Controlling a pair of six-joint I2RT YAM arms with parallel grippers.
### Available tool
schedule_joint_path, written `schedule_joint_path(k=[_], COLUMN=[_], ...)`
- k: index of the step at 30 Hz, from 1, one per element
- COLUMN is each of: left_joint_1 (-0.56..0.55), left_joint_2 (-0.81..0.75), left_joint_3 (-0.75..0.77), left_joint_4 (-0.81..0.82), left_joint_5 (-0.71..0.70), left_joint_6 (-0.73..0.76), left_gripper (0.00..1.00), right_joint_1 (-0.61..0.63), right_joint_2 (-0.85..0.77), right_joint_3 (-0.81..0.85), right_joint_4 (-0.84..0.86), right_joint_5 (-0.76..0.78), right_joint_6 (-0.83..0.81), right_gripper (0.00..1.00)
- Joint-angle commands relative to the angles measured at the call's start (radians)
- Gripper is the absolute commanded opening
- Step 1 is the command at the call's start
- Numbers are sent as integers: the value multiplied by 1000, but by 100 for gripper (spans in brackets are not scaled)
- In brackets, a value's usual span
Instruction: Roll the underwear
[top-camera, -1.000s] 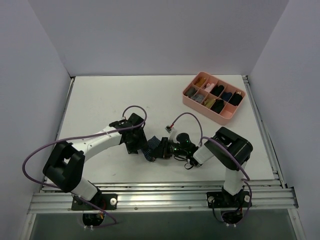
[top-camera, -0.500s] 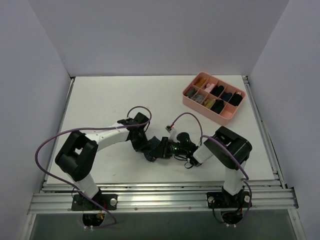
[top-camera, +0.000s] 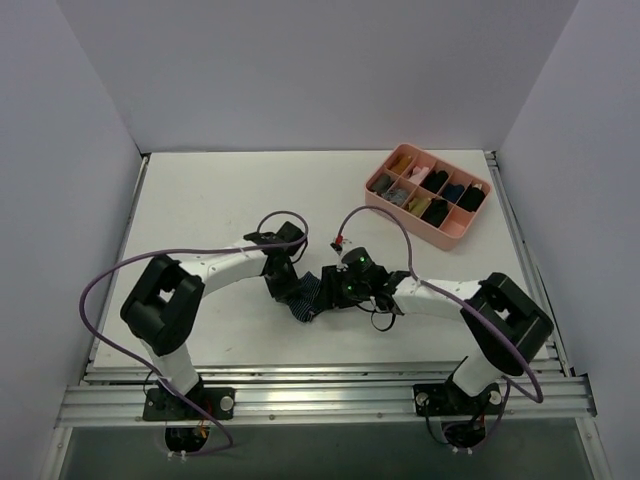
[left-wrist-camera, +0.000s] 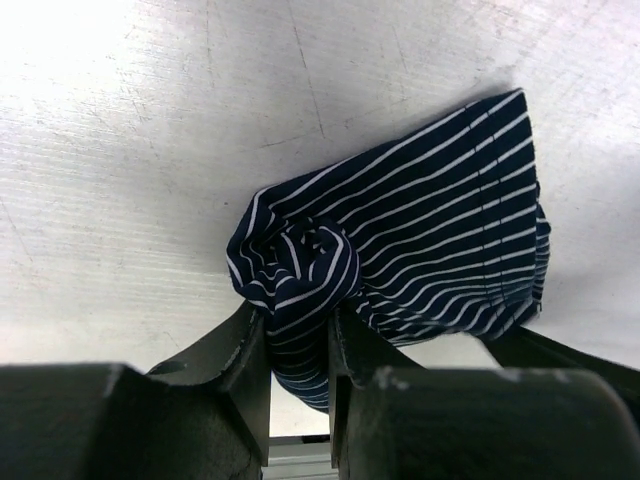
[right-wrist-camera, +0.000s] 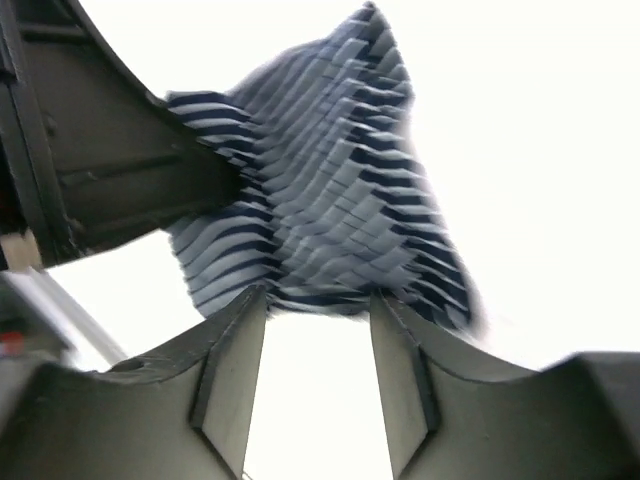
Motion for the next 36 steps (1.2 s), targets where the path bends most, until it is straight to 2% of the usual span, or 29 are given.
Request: schedule_joint_path(k=[1, 11, 16, 24, 29, 36], left_joint_1=[-14, -23, -21, -23, -23, -23], left_joint_2=[86, 226, 253, 296, 310, 327], left_joint_3=[23, 157, 189, 218, 229, 241], left_joint_4=[-158, -270, -295, -325, -339, -349], left_joint_5=[-61, -12, 9, 35, 40, 40], left_joint_6=[5, 41, 51, 83, 88, 95], left_gripper=[2, 2, 2, 2, 2, 2], right_joint_1=[28, 325, 416, 488, 510, 527], right_joint_2=[-88, -206, -110, 85, 168, 179], right_joint_3=[79, 139, 224, 360, 386, 359], right_joint_4=[-375, -353, -373, -390, -404, -403], right_joint_5=[235, 532, 617, 701, 776, 876], right_joint_6=[-148, -255, -330, -407, -427, -409], right_gripper=[42, 47, 50, 50, 50, 50])
